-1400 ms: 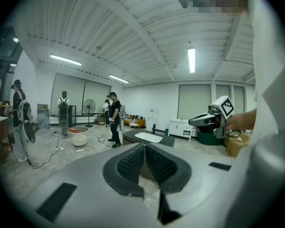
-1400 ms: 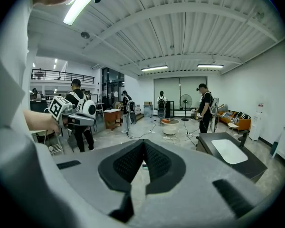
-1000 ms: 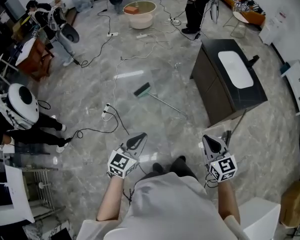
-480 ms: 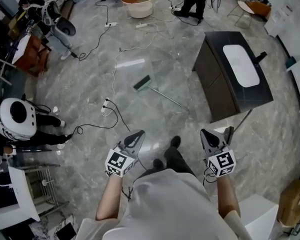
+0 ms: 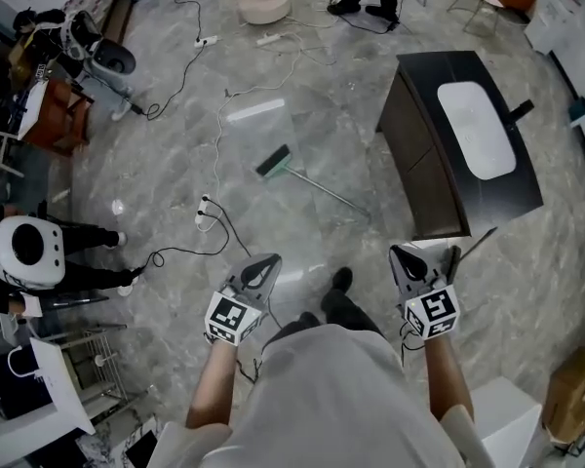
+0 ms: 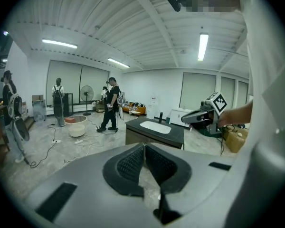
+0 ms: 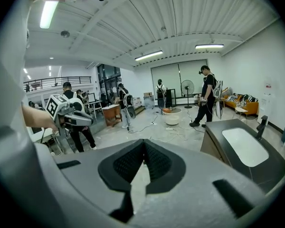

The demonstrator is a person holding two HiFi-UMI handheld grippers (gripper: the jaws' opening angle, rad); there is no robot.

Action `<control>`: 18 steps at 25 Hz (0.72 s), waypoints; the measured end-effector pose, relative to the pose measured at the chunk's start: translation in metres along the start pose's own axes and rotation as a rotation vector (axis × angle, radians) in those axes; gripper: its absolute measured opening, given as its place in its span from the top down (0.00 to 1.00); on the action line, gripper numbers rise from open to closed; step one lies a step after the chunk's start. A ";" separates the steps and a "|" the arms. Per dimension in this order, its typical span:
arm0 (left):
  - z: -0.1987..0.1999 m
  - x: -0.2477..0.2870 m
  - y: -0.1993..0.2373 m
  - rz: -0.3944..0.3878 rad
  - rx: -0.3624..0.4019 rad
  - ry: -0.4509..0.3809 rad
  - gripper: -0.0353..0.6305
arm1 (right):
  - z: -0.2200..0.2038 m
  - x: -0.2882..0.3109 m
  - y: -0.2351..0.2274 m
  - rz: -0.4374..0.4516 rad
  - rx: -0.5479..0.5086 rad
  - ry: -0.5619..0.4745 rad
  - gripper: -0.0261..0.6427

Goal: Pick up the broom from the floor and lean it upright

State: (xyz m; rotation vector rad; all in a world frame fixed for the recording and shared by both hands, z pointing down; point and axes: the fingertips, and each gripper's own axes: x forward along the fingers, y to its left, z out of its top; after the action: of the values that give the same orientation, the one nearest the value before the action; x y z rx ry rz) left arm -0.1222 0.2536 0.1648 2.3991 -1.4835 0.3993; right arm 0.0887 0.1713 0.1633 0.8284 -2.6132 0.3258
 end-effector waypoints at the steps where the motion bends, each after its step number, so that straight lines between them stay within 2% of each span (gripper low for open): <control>1: 0.001 0.013 0.002 -0.004 0.008 0.013 0.93 | -0.001 0.005 -0.012 0.002 0.004 0.007 0.96; 6: 0.002 0.069 0.016 -0.022 0.067 0.043 0.93 | -0.011 0.028 -0.060 0.016 0.003 0.048 0.96; 11: 0.005 0.116 0.025 -0.055 0.063 0.064 0.93 | -0.024 0.046 -0.094 0.020 0.014 0.078 0.96; 18: -0.007 0.172 0.039 -0.101 0.081 0.079 0.93 | -0.052 0.069 -0.116 0.019 0.045 0.122 0.96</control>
State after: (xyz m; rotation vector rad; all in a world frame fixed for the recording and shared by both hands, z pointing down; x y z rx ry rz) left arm -0.0836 0.0987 0.2413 2.4779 -1.3305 0.5335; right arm 0.1195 0.0605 0.2511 0.7736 -2.5100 0.4289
